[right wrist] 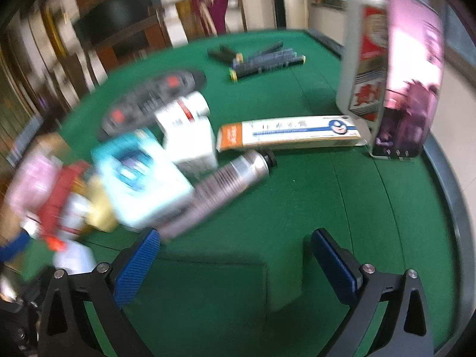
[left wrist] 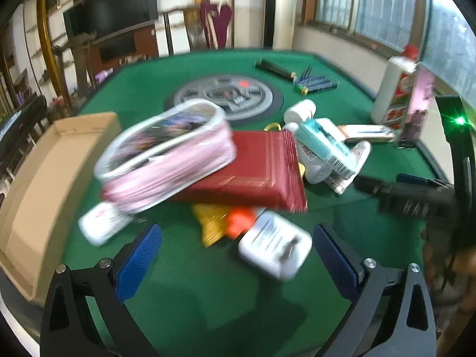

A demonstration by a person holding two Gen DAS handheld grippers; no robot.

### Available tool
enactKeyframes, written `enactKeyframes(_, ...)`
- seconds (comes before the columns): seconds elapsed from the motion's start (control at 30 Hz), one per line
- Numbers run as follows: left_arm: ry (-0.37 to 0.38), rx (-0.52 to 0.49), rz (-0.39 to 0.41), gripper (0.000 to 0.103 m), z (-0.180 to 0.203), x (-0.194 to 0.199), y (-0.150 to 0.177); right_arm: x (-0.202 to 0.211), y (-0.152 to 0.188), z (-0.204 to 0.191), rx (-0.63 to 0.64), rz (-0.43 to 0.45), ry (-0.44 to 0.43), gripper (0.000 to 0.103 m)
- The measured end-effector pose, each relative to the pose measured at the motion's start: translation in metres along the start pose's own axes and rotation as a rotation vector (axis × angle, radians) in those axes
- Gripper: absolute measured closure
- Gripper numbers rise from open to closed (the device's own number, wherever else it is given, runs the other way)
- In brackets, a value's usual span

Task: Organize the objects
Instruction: 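Grasp the clear pink cartoon pouch with the left gripper and lift it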

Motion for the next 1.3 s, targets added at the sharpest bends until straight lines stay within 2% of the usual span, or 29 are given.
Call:
enactKeyframes(0.1,-0.002,0.011,0.06,0.001,-0.024,0.023,0.011,0.041,-0.003,-0.01,0.045,0.176,-0.015,0.0)
enactKeyframes(0.17,-0.048,0.042,0.08,0.001,-0.043,0.031,0.007,0.058,-0.005,-0.023,0.105,0.262,-0.015,0.0)
enactKeyframes(0.23,-0.084,0.07,0.093,0.001,-0.058,0.034,0.003,0.064,-0.004,-0.033,0.148,0.297,-0.034,0.0)
enactKeyframes(0.33,-0.086,0.104,0.089,0.001,-0.083,0.033,-0.006,0.058,-0.003,-0.05,0.179,0.289,-0.092,0.0)
enactKeyframes(0.37,-0.062,0.103,0.1,0.001,-0.089,0.033,-0.011,0.055,-0.003,-0.055,0.188,0.283,-0.12,0.0)
enactKeyframes(0.47,0.03,0.043,0.122,0.001,-0.095,0.022,-0.029,0.047,-0.003,-0.058,0.212,0.261,-0.128,0.0)
enactKeyframes(0.6,0.116,-0.027,0.092,0.001,-0.105,-0.001,-0.054,0.042,0.002,-0.061,0.223,0.245,-0.125,0.0)
enactKeyframes(0.77,0.303,-0.072,-0.018,0.002,-0.106,-0.037,-0.081,0.037,0.001,-0.062,0.218,0.238,-0.124,0.0)
enactKeyframes(0.87,0.431,-0.066,-0.046,0.002,-0.101,-0.051,-0.091,0.037,0.0,-0.064,0.221,0.239,-0.123,0.0)
enactKeyframes(0.93,0.489,-0.061,-0.077,0.002,-0.098,-0.061,-0.092,0.037,-0.001,-0.066,0.227,0.241,-0.125,0.0)
enactKeyframes(1.07,0.507,-0.049,-0.168,0.002,-0.084,-0.073,-0.078,0.041,-0.001,-0.066,0.244,0.252,-0.12,0.0)
enactKeyframes(1.23,0.454,-0.095,-0.087,0.002,-0.07,-0.034,-0.059,0.039,-0.001,-0.062,0.23,0.25,-0.126,0.0)
enactKeyframes(1.3,0.399,-0.111,-0.032,0.002,-0.066,-0.017,-0.054,0.036,-0.001,-0.062,0.216,0.243,-0.136,0.0)
Point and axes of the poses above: each gripper's, at about its wrist camera, not at the fingertips, and x roughly against the way its jaws point, z to its right, y to its underside, the point moved 3 cm from there along -x, roughly the way its jaws point, and after that the axes turned 1 degree about z, right-handed, at the moved point
